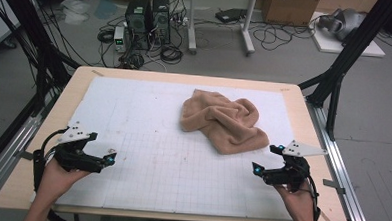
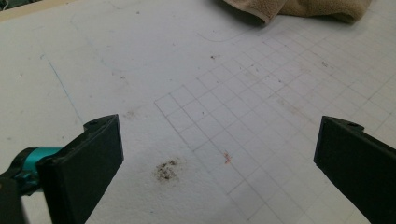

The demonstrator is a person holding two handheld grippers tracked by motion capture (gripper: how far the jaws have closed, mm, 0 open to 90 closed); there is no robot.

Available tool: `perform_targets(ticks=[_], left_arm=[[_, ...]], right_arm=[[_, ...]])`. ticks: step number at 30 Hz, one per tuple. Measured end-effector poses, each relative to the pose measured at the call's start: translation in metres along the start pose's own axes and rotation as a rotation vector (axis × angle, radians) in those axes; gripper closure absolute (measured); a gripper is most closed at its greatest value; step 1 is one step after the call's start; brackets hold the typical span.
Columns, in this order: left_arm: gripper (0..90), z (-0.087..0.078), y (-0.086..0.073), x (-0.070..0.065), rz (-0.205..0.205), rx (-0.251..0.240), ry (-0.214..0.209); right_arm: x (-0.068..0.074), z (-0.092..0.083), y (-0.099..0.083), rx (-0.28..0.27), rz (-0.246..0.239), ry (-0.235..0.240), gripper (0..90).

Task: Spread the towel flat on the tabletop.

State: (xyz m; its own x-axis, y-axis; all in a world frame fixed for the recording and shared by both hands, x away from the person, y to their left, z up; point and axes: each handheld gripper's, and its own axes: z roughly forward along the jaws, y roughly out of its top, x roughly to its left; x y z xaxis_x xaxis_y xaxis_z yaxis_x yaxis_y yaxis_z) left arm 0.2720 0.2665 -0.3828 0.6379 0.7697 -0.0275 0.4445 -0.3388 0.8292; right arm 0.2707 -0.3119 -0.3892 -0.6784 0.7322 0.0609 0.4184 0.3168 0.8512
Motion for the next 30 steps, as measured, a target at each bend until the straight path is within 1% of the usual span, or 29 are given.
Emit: perform_targets(ticks=[1,6,9,15,17,20,22,23,24,26,27,28,29,30], left_arm=[[1.8,0.0,0.0,0.0,-0.005,-0.003,-0.001],[1.8,0.0,0.002,-0.001,-0.003,-0.005,-0.006],[1.8,0.0,0.003,-0.001,0.007,0.0,-0.008],[1.9,0.001,0.004,-0.003,0.008,0.0,-0.011],[1.9,0.001,0.004,-0.004,0.01,0.001,-0.015],[1.8,0.003,0.005,-0.004,0.016,0.005,-0.02],[1.8,0.004,0.006,-0.003,0.008,0.002,-0.02],[1.9,0.003,0.007,-0.002,0.013,0.006,-0.023],[1.9,0.003,0.007,-0.002,0.015,0.006,-0.023],[1.9,0.003,0.007,-0.002,0.011,0.0,-0.021],[1.9,0.003,0.007,-0.002,0.016,0.005,-0.023],[1.8,0.004,0.006,-0.001,0.012,0.006,-0.021],[1.9,0.004,0.006,-0.001,0.012,0.008,-0.022],[1.9,0.005,0.006,0.0,0.008,0.007,-0.022]], right_arm=[[0.0,0.0,0.0,0.0,0.0,0.0,7.2],[0.0,0.0,0.008,-0.002,-0.016,0.003,7.2],[0.0,0.0,0.01,-0.001,-0.017,0.002,7.2],[0.0,0.003,0.01,0.001,-0.014,0.01,7.2],[0.0,0.006,0.014,0.006,-0.016,0.018,7.2],[0.0,0.011,0.022,0.011,-0.023,0.023,7.2],[-0.002,0.017,0.03,0.016,-0.027,0.024,7.3],[-0.003,0.021,0.035,0.018,-0.027,0.028,7.3],[-0.003,0.021,0.035,0.018,-0.027,0.028,7.3],[-0.005,0.029,0.045,0.017,-0.038,0.035,7.3],[-0.006,0.033,0.051,0.017,-0.041,0.04,7.3],[-0.008,0.042,0.063,0.017,-0.052,0.042,7.3],[-0.008,0.046,0.069,0.016,-0.055,0.047,7.3],[-0.008,0.046,0.069,0.016,-0.055,0.047,7.3]])
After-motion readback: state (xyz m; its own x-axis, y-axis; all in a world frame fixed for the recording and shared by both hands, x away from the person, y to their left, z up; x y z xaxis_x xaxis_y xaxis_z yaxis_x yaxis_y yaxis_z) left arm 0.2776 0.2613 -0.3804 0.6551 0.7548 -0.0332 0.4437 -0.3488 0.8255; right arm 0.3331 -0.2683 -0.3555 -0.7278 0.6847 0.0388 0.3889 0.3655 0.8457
